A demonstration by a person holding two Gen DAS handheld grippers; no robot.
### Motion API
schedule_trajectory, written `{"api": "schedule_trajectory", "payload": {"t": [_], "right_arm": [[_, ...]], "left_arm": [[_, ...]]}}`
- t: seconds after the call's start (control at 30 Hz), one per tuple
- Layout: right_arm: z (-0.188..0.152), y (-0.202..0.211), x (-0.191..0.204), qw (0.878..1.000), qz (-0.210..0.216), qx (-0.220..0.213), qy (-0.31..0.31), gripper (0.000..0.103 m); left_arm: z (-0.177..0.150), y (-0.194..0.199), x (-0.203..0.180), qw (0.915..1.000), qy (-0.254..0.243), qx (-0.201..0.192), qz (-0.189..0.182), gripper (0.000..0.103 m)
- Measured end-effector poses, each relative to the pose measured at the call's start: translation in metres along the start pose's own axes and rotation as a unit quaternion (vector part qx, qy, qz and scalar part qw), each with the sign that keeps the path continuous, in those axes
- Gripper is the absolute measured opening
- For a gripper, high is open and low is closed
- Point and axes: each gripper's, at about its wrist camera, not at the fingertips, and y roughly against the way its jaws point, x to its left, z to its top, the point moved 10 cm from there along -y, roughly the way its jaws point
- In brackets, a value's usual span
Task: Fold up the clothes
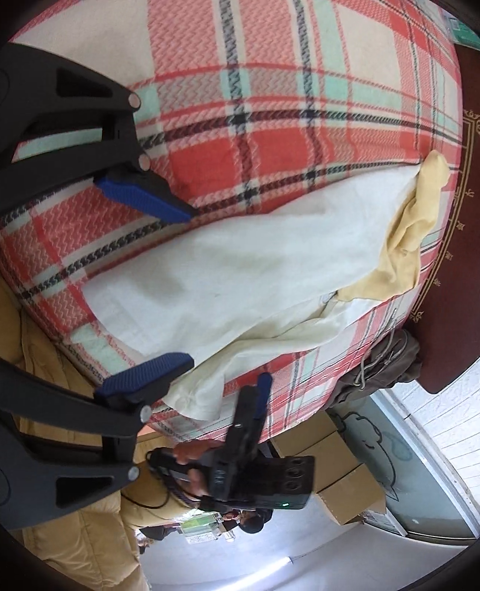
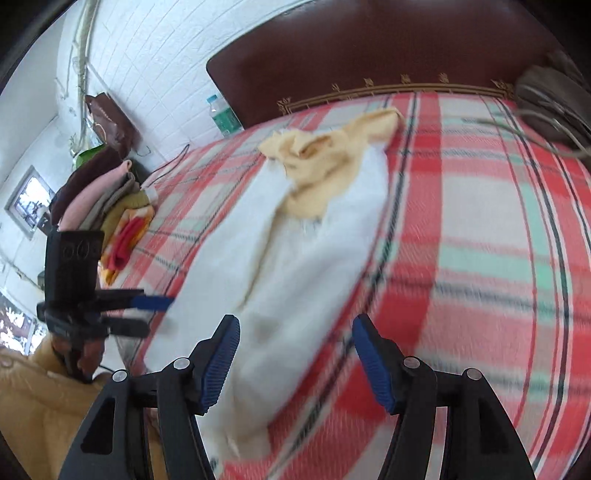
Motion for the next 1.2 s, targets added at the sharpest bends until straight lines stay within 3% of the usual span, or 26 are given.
{"api": "schedule_trajectory", "payload": {"t": [0.17, 0.33, 0.47, 0.67, 0.7, 0.73, 0.77, 0.8, 0.83, 0.9, 1.0, 1.2], "right_arm": [[-0.030, 0.001, 0.010, 1.000, 0.007, 0.010, -0.010, 0.065], [-0.032, -0.004, 0.019, 1.000, 0.006, -0.010, -0.009, 0.066], [-0.036, -0.009, 0.035, 1.000, 0.006, 0.003, 0.016, 0.066], [-0.050, -0.001, 0.038, 0.998, 0.059, 0.009, -0.019, 0.064], [-0.051, -0.001, 0.038, 0.997, 0.065, 0.008, -0.027, 0.056], [-0.051, -0.002, 0.038, 0.997, 0.072, 0.009, -0.035, 0.036], [-0.053, -0.005, 0.038, 0.996, 0.077, 0.014, -0.043, 0.024], [-0.054, -0.008, 0.038, 0.996, 0.077, 0.016, -0.048, 0.016], [-0.054, -0.009, 0.039, 0.996, 0.074, 0.015, -0.048, 0.015], [-0.054, -0.008, 0.041, 0.996, 0.071, 0.012, -0.048, 0.014], [-0.051, 0.003, 0.048, 0.996, 0.074, -0.002, -0.041, 0.012], [-0.052, 0.028, 0.081, 0.996, 0.090, -0.019, -0.011, 0.010]], "left_arm": [[0.000, -0.011, -0.008, 0.9999, -0.009, 0.003, -0.010, 0.080], [-0.004, -0.020, -0.023, 0.9996, -0.011, 0.010, -0.024, 0.080], [-0.009, -0.018, -0.028, 0.9993, -0.011, 0.015, -0.032, 0.080], [-0.017, -0.015, -0.027, 0.9974, 0.004, 0.039, -0.060, 0.080], [-0.017, -0.017, -0.028, 0.9974, 0.003, 0.043, -0.057, 0.080], [-0.016, -0.018, -0.029, 0.9974, 0.002, 0.046, -0.055, 0.080], [-0.015, -0.019, -0.030, 0.9973, 0.004, 0.048, -0.055, 0.079], [-0.015, -0.020, -0.031, 0.9972, 0.005, 0.050, -0.055, 0.069], [-0.015, -0.022, -0.030, 0.9976, 0.001, 0.054, -0.044, 0.061], [-0.016, -0.024, -0.029, 0.9978, -0.005, 0.060, -0.026, 0.024], [-0.018, -0.018, -0.027, 0.9978, 0.001, 0.061, -0.025, 0.014], [-0.033, 0.014, -0.038, 0.9962, 0.008, 0.058, -0.065, 0.012]]}}
